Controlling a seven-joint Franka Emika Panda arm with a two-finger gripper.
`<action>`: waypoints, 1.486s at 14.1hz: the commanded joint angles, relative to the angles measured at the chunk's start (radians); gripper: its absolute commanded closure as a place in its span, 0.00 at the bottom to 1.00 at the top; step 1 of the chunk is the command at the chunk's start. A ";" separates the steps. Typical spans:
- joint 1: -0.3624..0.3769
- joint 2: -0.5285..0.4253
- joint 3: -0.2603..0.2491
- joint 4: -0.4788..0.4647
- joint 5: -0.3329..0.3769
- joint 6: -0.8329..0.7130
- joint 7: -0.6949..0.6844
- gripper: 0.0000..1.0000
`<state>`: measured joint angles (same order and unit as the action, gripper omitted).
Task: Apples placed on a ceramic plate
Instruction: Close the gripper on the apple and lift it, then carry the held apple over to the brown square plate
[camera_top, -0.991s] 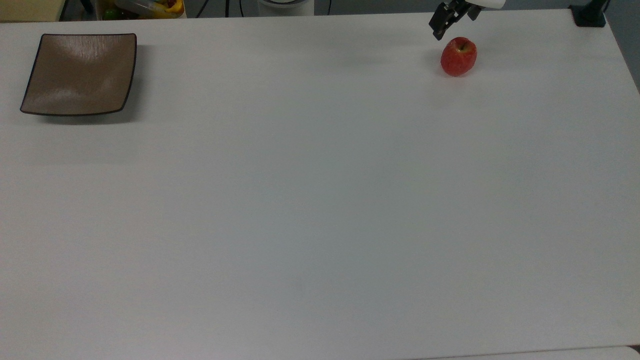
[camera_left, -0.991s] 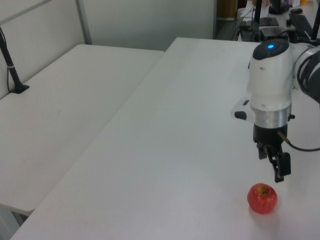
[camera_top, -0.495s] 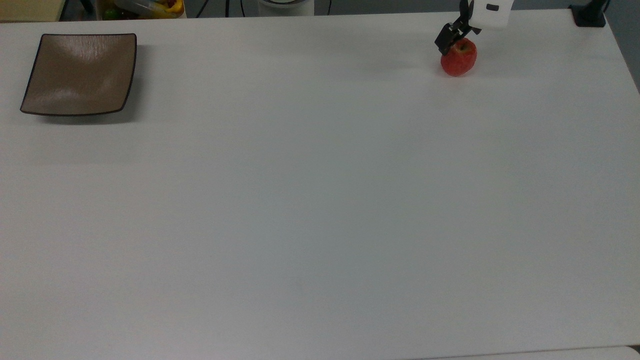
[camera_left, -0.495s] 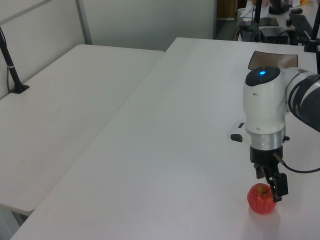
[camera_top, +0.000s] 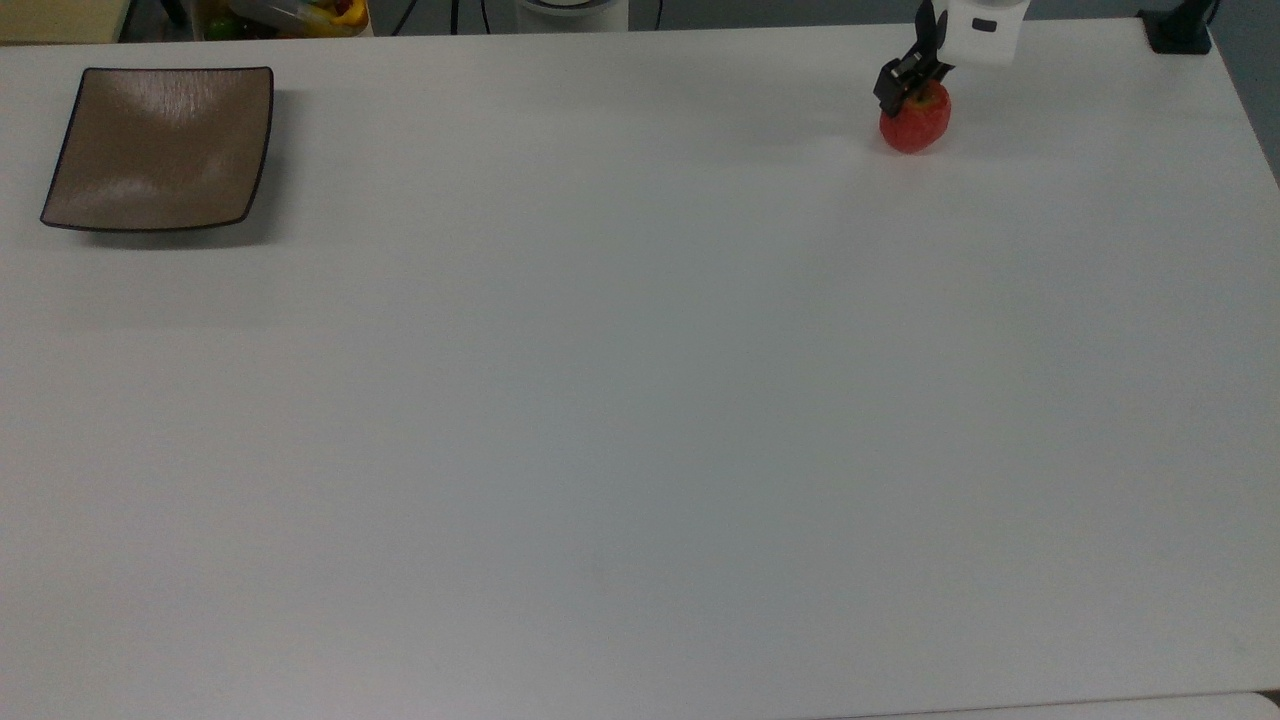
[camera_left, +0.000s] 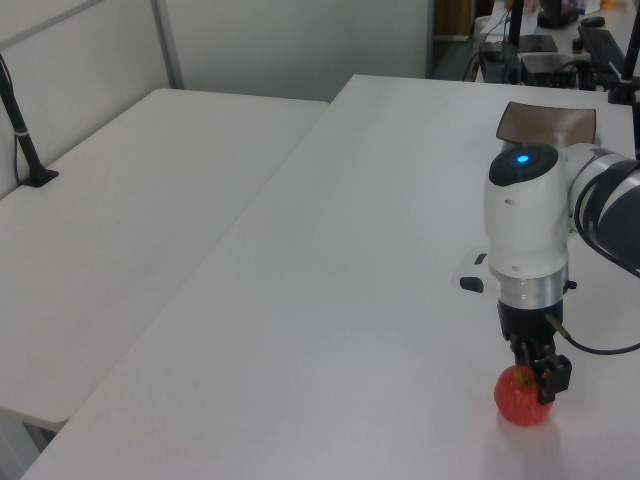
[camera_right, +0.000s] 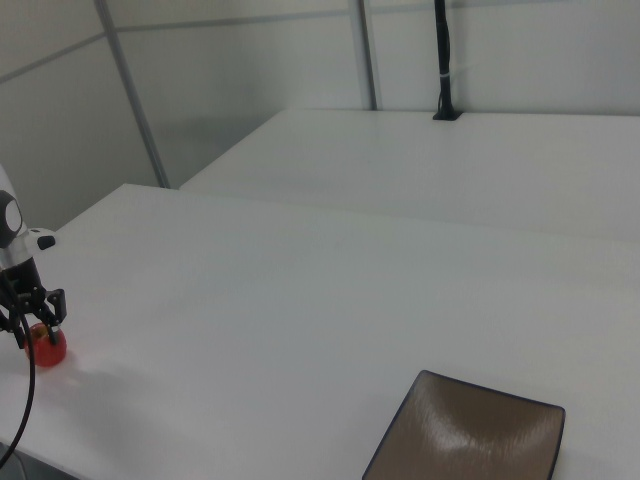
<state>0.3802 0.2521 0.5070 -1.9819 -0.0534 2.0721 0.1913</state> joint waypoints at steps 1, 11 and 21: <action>0.013 0.001 -0.005 -0.006 -0.016 0.028 0.016 0.58; -0.122 -0.099 -0.019 -0.003 -0.037 0.022 0.008 0.57; -0.221 -0.168 -0.339 -0.002 -0.140 0.014 -0.055 0.57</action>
<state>0.1657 0.1264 0.2647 -1.9661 -0.1815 2.0737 0.1782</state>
